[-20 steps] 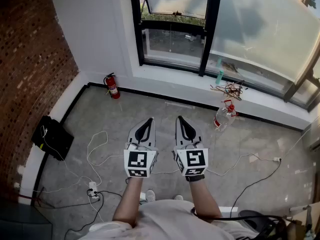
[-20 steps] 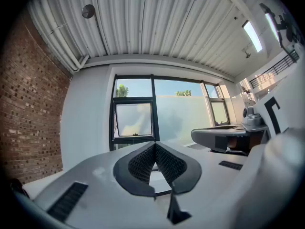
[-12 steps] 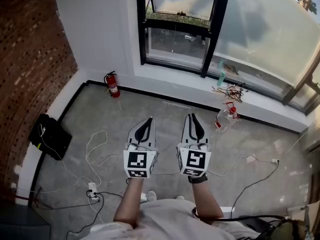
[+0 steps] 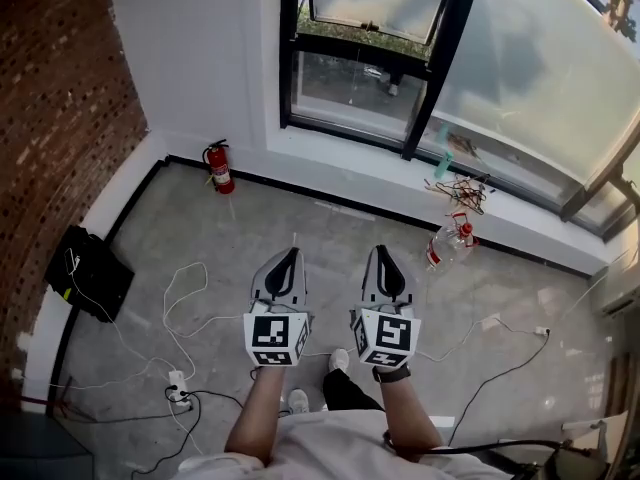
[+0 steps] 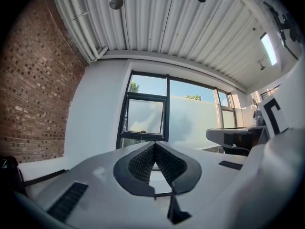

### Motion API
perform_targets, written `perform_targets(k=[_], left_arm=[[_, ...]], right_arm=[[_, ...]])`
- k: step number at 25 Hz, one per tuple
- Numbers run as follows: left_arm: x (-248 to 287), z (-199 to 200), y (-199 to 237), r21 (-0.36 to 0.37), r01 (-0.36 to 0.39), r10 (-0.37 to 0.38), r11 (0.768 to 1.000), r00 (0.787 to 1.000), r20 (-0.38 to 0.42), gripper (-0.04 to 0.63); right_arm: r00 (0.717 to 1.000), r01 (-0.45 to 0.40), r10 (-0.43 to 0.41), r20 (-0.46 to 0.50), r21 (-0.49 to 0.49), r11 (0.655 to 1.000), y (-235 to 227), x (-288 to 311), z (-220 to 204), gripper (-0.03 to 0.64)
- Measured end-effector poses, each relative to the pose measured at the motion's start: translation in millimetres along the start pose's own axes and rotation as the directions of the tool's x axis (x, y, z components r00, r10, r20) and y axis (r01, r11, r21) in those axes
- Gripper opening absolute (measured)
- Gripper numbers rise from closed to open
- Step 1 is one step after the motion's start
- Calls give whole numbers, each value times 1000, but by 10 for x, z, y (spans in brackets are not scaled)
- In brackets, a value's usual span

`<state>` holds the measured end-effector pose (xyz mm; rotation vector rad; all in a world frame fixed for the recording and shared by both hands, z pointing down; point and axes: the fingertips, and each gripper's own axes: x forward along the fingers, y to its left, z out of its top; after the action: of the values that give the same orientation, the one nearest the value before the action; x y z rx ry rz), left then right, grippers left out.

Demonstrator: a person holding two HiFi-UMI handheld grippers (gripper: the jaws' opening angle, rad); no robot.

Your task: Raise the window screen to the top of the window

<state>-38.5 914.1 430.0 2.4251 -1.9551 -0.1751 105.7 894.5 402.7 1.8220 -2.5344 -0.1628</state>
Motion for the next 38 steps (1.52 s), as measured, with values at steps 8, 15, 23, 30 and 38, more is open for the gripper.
perform_targets(k=[8,15,23,30,38], left_arm=[[1062,-24,256,-24,20,-18,1000,997,75,-6],[2150,209,157,121,-85,70,989,990,124,-6],[2871,-124,284,88,-90,85,992,995,61,-6],[3655,-337,584,64,-15,11,998,999,51,-6],[5111,-130,1334,49,83,-88,995,990,107,-6]], right_arm=[[997,-7,7,-71,-2,1000,-350,1096,-459,3],[989,-146,150,20,-129,981,-950,2052,-177,3],[968,-225,230,99,-64,972,-1054,2772,-271,3],[962,-266,269,39,-68,961,-890,3499,-624,3],[966,-259,260,11,-68,964,-784,5096,-575,3]])
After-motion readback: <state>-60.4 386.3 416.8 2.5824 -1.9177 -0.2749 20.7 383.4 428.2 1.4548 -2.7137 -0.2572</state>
